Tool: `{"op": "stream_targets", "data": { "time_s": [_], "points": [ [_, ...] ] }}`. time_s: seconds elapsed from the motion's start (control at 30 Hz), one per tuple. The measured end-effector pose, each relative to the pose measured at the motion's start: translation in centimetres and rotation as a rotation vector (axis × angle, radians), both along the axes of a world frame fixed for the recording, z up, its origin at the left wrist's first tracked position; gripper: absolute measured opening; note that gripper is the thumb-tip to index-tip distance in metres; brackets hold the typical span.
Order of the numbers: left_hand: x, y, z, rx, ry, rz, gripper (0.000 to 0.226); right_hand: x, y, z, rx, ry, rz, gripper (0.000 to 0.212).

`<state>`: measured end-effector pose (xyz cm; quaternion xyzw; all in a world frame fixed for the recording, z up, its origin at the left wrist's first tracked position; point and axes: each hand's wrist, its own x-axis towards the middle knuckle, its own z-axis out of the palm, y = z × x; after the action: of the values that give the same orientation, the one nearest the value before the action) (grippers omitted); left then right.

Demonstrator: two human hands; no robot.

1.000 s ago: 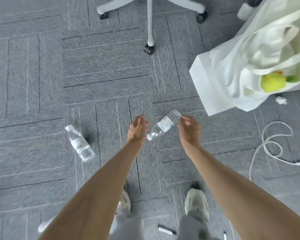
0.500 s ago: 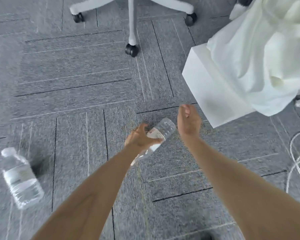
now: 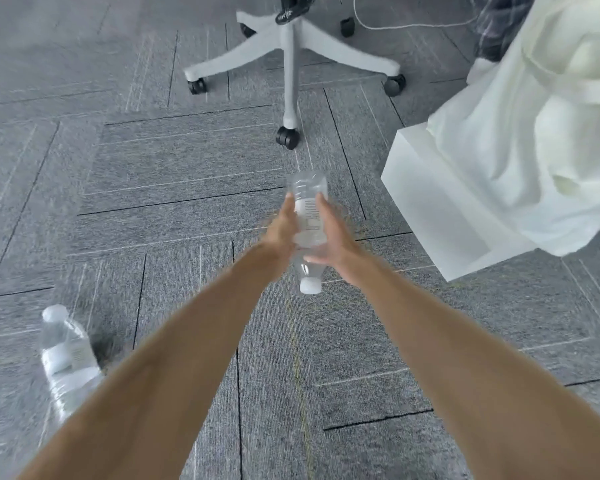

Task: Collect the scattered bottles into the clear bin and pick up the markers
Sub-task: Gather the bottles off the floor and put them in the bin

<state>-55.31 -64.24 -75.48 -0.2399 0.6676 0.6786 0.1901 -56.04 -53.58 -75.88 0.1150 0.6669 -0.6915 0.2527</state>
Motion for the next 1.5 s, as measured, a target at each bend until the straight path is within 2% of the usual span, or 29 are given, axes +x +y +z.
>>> {"op": "stream_targets", "data": {
  "time_s": [0.07,0.17,0.27,0.33,0.47,0.53,0.6,0.67,0.73,0.83,1.0,1.07,1.17,1.23,1.33,1.43,1.5],
  "points": [
    [-0.2,0.3,0.4,0.099,0.030,-0.005,0.075,-0.2,-0.7,-0.2,0.008,0.035,-0.035,0.047],
    [1.0,-1.7,1.3,0.075,0.061,-0.034,0.072,-0.3,-1.6,-0.7,0.101,0.112,0.027,0.021],
    [3.0,-5.8,0.0,-0.014,0.009,0.046,0.074,0.0,-4.4,-0.7,0.125,0.112,0.051,0.033],
    [4.9,-9.5,-1.2,-0.092,-0.024,0.131,0.071,0.3,-6.9,-0.6,0.153,0.158,0.086,0.019],
    [9.5,-16.5,-2.4,-0.196,-0.070,0.243,0.065,1.0,-12.4,-0.7,0.162,0.165,0.136,0.024],
    [11.6,-20.0,-3.5,-0.252,-0.099,0.336,0.078,1.5,-15.1,-1.1,0.134,0.164,0.152,0.024],
    [13.4,-23.5,-5.5,-0.301,-0.133,0.467,0.092,2.2,-17.4,-1.8,0.126,0.130,0.169,0.040],
    [15.3,-25.1,-4.7,-0.324,-0.139,0.547,0.064,3.0,-19.4,-2.4,0.157,0.123,0.202,0.058],
    [17.2,-26.3,-3.6,-0.403,-0.126,0.530,0.037,3.7,-21.1,-2.9,0.190,0.126,0.241,0.065],
    [18.9,-28.1,-3.8,-0.548,-0.109,0.528,0.038,4.3,-23.1,-3.4,0.218,0.157,0.284,0.060],
    [20.0,-29.1,-3.6,-0.650,-0.029,0.525,0.033,4.6,-25.3,-4.5,0.281,0.195,0.348,0.063],
    [21.0,-29.8,-3.8,-0.797,-0.055,0.541,0.037,4.8,-26.1,-4.7,0.298,0.176,0.365,0.060],
    [22.0,-31.1,-5.0,-0.945,-0.286,0.511,0.076,5.0,-27.4,-4.8,0.277,0.156,0.360,0.059],
    [22.2,-31.4,-6.0,-0.907,-0.415,0.507,0.102,5.2,-28.0,-4.8,0.272,0.161,0.369,0.066],
    [22.1,-31.3,-7.8,-0.784,-0.502,0.583,0.114,5.2,-28.0,-5.1,0.285,0.191,0.414,0.064],
    [22.4,-31.7,-8.4,-0.705,-0.520,0.718,0.094,4.4,-26.8,-5.1,0.282,0.181,0.406,0.045],
    [22.8,-32.5,-7.5,-0.585,-0.484,0.797,0.080,3.3,-25.1,-5.1,0.275,0.176,0.368,0.044]
  ]
}}
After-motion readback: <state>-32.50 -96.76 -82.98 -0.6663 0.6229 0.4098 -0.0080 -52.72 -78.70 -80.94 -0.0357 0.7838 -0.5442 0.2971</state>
